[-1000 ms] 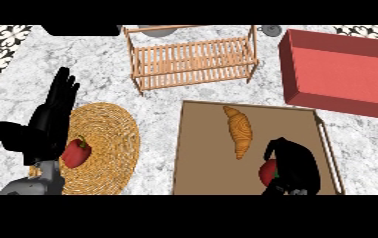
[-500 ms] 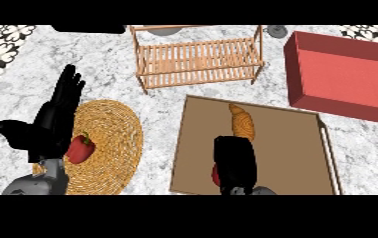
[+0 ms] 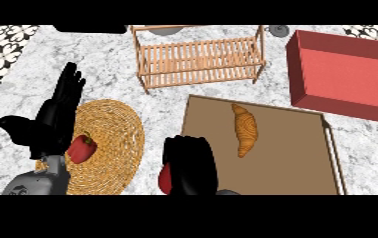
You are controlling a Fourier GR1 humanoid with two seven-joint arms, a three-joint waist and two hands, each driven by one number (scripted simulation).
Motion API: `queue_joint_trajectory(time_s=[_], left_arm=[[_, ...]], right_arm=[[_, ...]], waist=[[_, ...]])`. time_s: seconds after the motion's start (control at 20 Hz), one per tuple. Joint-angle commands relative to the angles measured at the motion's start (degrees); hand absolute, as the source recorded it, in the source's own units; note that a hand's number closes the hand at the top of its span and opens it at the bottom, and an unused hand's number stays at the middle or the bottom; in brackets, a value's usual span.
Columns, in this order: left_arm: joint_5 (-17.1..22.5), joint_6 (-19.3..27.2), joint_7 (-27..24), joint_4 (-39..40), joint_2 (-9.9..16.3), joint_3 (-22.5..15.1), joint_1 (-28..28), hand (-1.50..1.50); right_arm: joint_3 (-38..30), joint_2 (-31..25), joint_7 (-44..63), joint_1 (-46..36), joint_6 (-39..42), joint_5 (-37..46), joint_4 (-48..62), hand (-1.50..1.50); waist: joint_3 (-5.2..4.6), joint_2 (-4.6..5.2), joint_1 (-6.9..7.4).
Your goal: Pick the tomato from the tray and place it in the tiered shelf
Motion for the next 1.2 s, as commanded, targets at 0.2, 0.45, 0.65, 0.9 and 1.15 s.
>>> queue_joint_trajectory(time_s=[0.2, 0.45, 0.65, 0.9, 1.15], left_arm=[[-0.4, 0.4, -0.6, 0.4, -0.4, 0.2, 0.7, 0.00], [-1.1, 0.5, -0.7, -1.0, -0.4, -0.1, 3.4, 0.00], [-0.3, 0.4, -0.7, 2.7, -0.7, 1.0, 0.2, 0.00], [0.9, -0.9, 0.4, -0.2, 0.8, 2.4, 0.6, 0.00], [-0.9, -0.4, -0.4, -2.3, -0.6, 0.2, 3.5, 0.00]], right_arm=[[-7.3, 1.0, 14.0, -12.1, -10.3, 2.7, -10.4, 1.50], [-9.9, 1.0, 19.4, -16.9, -8.1, 8.6, -9.9, 1.50], [-14.2, 1.0, 22.1, -21.3, 0.0, 8.1, -12.1, 1.50], [-19.9, 1.0, 15.6, -21.5, -2.9, 9.4, -6.1, 1.50], [-26.1, 1.0, 9.6, -21.9, -5.7, 10.3, -1.6, 1.50]], waist=[[-0.02, -0.52, -1.05], [-0.01, -0.46, -1.11], [-0.03, -0.37, -2.22], [0.05, -0.08, -1.50], [0.08, -0.03, -1.20]])
